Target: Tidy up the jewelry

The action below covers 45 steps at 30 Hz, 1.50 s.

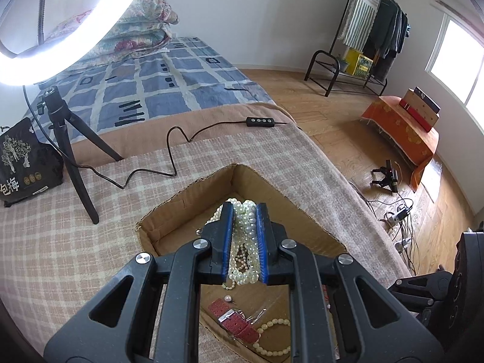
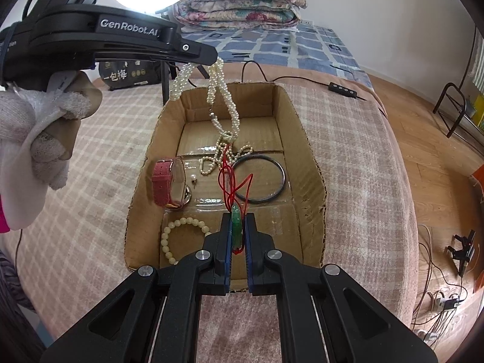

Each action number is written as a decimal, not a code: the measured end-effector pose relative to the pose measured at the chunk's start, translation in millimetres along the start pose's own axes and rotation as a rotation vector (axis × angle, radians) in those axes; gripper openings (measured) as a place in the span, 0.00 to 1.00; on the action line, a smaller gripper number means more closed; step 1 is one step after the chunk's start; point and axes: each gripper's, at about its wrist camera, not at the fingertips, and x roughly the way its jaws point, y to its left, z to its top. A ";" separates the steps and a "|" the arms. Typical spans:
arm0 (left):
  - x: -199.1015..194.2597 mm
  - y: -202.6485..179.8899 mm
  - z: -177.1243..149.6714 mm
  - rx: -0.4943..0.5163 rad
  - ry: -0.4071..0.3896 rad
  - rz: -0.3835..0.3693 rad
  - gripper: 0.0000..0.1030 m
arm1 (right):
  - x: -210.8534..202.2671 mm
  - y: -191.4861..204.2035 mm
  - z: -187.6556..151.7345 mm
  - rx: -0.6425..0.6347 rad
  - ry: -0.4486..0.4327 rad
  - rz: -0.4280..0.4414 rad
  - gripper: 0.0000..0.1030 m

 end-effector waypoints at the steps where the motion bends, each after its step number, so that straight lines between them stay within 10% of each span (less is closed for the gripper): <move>1: 2.7 -0.5 0.4 0.002 0.003 0.001 0.13 | 1.1 -0.1 -0.5 0.001 0.003 0.001 0.06; 16: 8.2 -6.6 -0.6 0.018 0.011 0.009 0.13 | 7.4 8.3 -0.8 -0.037 0.022 0.006 0.06; 20: 7.5 -7.9 -0.7 0.025 0.014 0.015 0.13 | 6.7 13.0 -1.1 -0.057 0.017 -0.016 0.36; 22: 6.7 -7.4 -0.5 0.025 0.015 0.019 0.29 | 4.2 15.3 -1.3 -0.062 0.002 -0.035 0.51; 24: 3.1 -5.9 -1.0 0.021 -0.005 0.031 0.65 | 2.3 17.5 -0.2 -0.067 -0.005 -0.044 0.58; 45: -44.5 7.7 -0.4 -0.007 -0.051 0.080 0.71 | -21.9 35.0 4.3 -0.081 -0.044 -0.189 0.68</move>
